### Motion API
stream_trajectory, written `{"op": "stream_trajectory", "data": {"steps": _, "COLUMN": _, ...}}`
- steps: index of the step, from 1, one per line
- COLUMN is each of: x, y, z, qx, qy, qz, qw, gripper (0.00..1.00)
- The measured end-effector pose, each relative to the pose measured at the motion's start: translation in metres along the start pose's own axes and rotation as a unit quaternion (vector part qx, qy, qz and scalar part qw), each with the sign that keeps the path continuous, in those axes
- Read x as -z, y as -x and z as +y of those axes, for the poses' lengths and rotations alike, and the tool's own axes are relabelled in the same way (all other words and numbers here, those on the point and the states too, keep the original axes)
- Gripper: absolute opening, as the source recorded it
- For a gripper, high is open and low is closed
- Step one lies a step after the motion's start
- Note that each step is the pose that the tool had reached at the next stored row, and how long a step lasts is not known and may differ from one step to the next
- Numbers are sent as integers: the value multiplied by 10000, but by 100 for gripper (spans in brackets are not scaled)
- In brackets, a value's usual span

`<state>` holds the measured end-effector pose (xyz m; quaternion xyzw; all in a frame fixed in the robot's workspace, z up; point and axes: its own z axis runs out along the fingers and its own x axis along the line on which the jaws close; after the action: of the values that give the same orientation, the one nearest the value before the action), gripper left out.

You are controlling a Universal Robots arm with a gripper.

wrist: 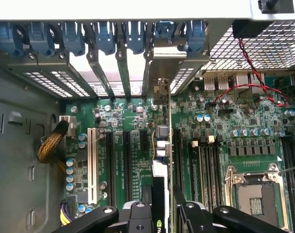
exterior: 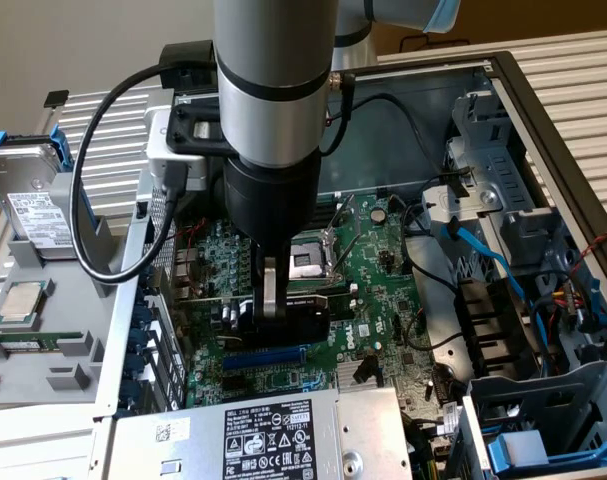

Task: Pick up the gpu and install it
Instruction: 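Pick up the gpu and move the gpu toward the slot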

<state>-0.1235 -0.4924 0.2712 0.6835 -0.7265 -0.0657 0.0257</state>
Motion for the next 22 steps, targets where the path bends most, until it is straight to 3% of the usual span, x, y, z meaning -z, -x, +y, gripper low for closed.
{"op": "stream_trajectory", "data": {"steps": 22, "x": -3, "y": 56, "z": 3, "qx": 153, "qy": 8, "qz": 27, "qw": 9999, "gripper": 27}}
